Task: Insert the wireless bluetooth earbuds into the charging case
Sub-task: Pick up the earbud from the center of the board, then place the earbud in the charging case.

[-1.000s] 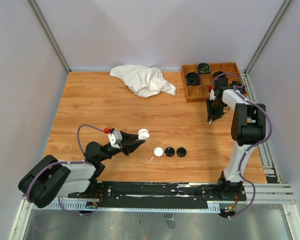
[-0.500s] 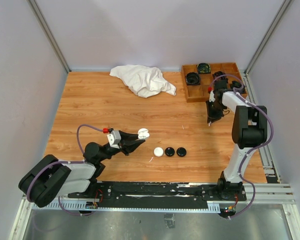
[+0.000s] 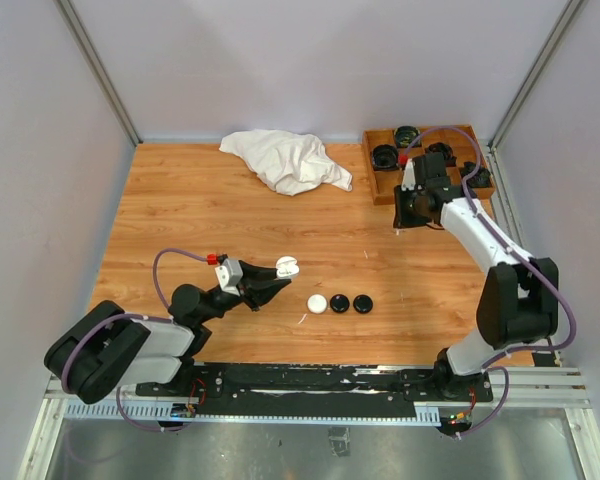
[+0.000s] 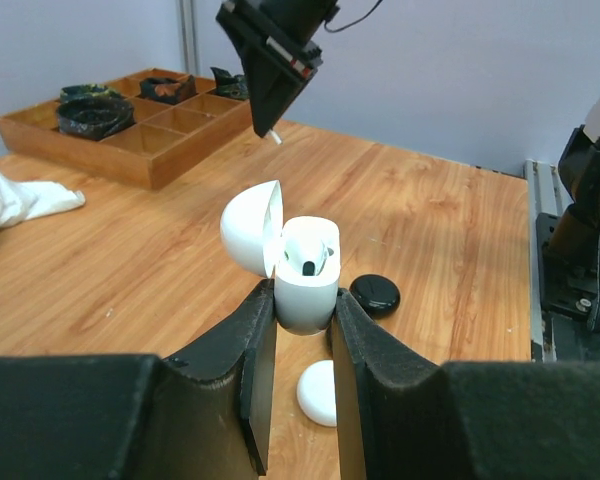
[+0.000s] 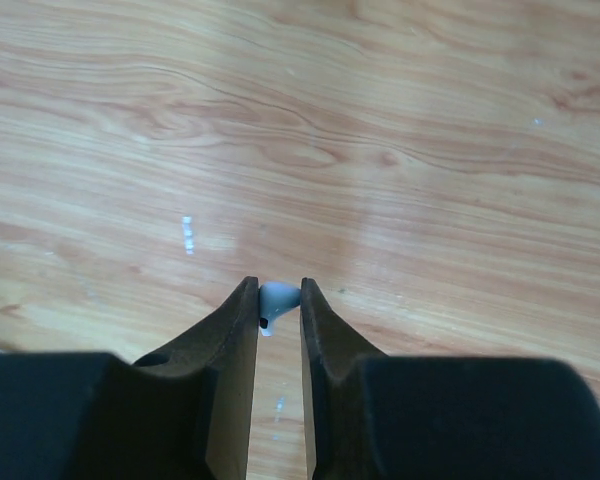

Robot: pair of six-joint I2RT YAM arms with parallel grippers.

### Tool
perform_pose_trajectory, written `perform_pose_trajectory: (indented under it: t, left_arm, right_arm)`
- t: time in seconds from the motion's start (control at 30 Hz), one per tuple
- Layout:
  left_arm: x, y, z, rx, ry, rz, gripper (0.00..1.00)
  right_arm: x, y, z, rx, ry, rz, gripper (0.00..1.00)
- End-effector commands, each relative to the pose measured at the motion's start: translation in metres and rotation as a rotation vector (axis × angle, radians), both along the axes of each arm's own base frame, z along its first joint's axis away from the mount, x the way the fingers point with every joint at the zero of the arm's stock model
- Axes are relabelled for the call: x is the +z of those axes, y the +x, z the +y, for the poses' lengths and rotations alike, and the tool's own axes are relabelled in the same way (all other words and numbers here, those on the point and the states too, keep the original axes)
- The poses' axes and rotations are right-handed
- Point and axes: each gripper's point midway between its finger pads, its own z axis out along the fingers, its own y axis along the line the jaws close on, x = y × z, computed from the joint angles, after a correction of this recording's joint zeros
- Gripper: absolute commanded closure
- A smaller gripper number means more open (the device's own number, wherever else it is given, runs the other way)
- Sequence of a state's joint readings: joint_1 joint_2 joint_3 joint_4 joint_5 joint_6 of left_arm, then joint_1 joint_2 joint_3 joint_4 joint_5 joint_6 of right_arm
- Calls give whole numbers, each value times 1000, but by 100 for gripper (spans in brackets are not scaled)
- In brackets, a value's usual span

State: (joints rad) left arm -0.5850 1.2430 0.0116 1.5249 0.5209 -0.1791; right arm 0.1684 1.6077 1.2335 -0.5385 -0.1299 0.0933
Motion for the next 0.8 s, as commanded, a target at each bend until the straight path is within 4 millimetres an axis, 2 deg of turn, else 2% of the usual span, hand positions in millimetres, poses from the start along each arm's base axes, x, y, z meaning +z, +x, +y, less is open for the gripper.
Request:
perform_pose_trajectory:
  t: [0.0, 0.13, 0.27, 0.77]
  left_arm:
    - [31, -5, 4, 2, -96, -96, 100]
    - [33, -4, 3, 2, -97, -93, 100]
    - [34, -2, 3, 11, -91, -101, 100]
    - [44, -1, -1, 1, -40, -166, 100]
  right_arm:
    - [29, -10, 31, 50, 37, -105, 82]
    - [64, -21, 57, 104, 65, -256, 81]
    - [88, -38, 81, 159, 126, -359, 81]
    - [155, -115, 165, 389, 373, -585, 83]
